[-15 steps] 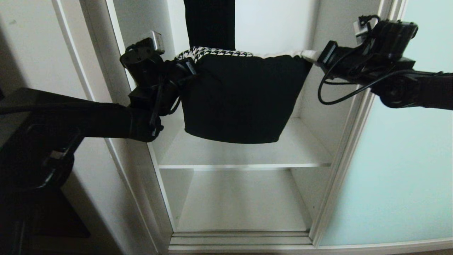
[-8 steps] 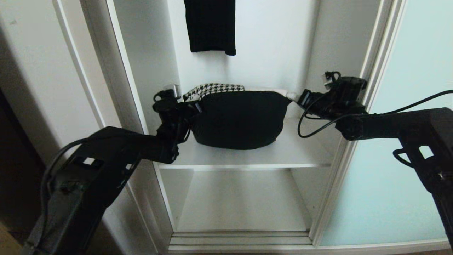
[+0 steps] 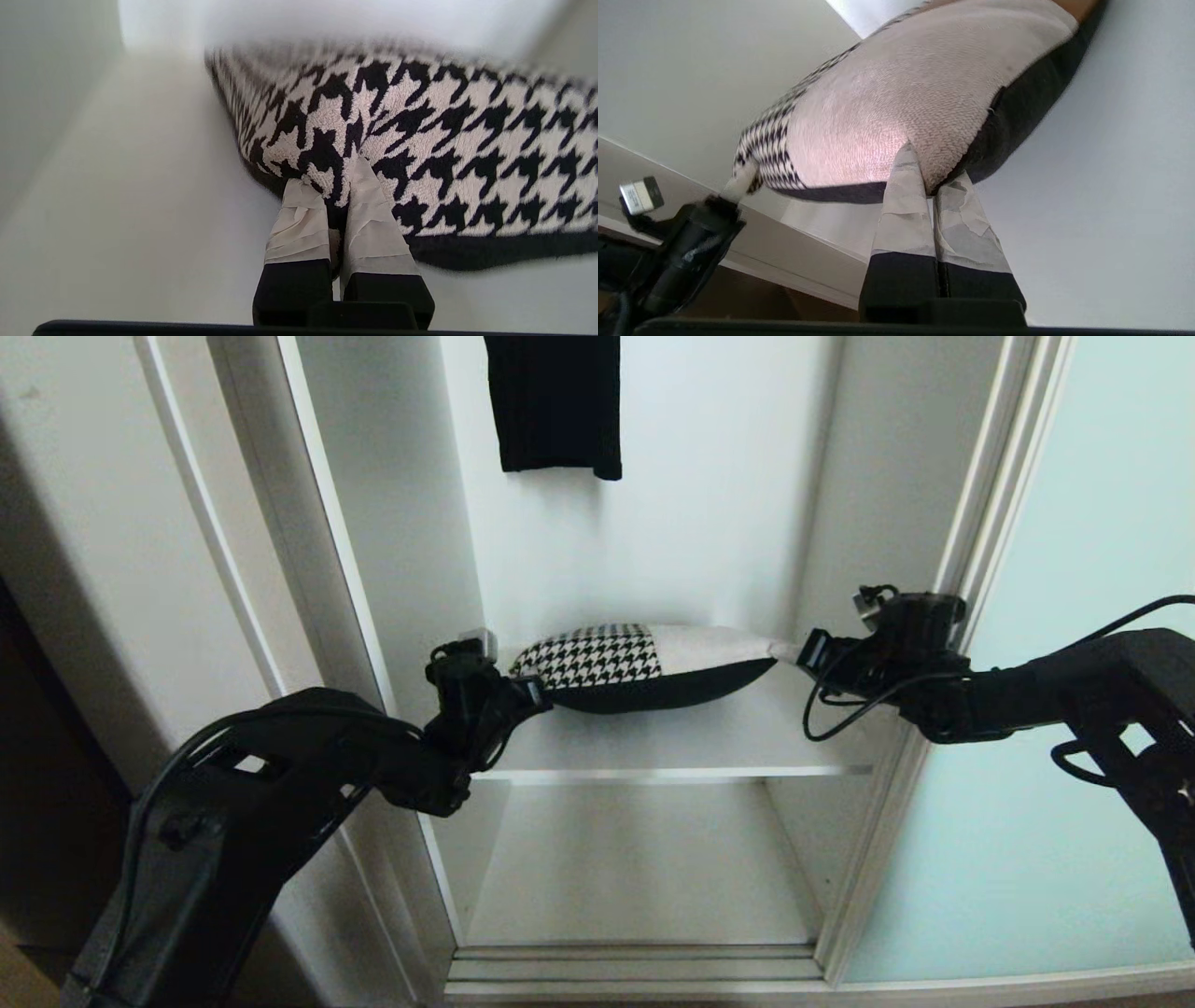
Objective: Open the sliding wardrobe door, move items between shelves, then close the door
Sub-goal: Place the pillow on the higher shelf
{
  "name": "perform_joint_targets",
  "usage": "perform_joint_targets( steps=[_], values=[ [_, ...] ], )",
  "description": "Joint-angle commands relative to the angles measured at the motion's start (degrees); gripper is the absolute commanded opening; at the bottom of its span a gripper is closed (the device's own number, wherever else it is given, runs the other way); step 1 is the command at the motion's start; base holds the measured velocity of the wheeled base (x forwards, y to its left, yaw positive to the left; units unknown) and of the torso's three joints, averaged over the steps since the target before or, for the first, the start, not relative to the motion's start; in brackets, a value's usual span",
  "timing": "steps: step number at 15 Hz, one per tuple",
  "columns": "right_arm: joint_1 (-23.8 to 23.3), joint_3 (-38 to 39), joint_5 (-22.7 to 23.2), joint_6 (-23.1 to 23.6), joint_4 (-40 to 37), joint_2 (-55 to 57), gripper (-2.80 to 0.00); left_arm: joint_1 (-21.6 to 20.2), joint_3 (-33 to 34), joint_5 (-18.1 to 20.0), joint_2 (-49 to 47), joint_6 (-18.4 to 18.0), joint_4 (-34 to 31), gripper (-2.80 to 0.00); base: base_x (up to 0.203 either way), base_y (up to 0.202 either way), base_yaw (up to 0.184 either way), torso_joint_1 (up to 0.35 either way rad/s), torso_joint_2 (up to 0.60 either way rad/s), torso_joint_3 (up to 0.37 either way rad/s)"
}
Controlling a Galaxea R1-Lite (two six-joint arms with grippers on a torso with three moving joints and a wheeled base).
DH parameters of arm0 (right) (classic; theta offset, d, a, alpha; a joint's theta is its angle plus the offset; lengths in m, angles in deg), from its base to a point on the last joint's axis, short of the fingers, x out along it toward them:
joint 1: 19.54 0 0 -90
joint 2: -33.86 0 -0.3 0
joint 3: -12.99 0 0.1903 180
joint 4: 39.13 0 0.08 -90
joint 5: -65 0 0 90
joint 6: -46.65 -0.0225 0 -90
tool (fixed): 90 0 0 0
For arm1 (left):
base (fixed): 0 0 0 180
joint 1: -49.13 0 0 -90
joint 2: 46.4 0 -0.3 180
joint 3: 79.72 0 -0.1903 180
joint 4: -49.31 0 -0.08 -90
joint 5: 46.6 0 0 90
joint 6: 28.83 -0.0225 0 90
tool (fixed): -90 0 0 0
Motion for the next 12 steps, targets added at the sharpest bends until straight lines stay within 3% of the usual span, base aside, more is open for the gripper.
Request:
perform_joint_targets(
  steps=[1, 3, 5, 10, 12],
  values=[
    [-1.4, 0.8, -0.1, 0.0, -1.1, -0.7, -2.8, 0.5, 1.8, -1.0, 3.3, 0.1, -11.0, -2.8, 0.0, 0.0, 0.0, 0.0, 0.0, 0.0],
    [-1.9, -1.2, -0.6, 0.3, -3.0, 2.0, -2.8, 0.6, -0.1, -2.5, 3.5, 0.2, -19.0, -2.8, 0.0, 0.0, 0.0, 0.0, 0.0, 0.0],
    [-1.7, -4.1, -4.0, 2.4, -4.1, 5.9, -2.8, 0.6, -4.5, -3.9, -0.8, 0.1, -20.0, -2.8, 0.0, 0.0, 0.0, 0.0, 0.0, 0.0],
    [0.5, -8.6, -12.1, 7.5, -6.2, 12.8, -2.8, 0.0, -19.3, -13.9, -10.0, -0.4, -20.8, -2.8, 0.0, 0.0, 0.0, 0.0, 0.0, 0.0],
    [1.1, -8.8, -13.2, 8.8, -6.2, 13.8, -2.8, -0.3, -19.5, -13.4, -10.6, -0.5, -20.9, -2.8, 0.0, 0.0, 0.0, 0.0, 0.0, 0.0]
  ],
)
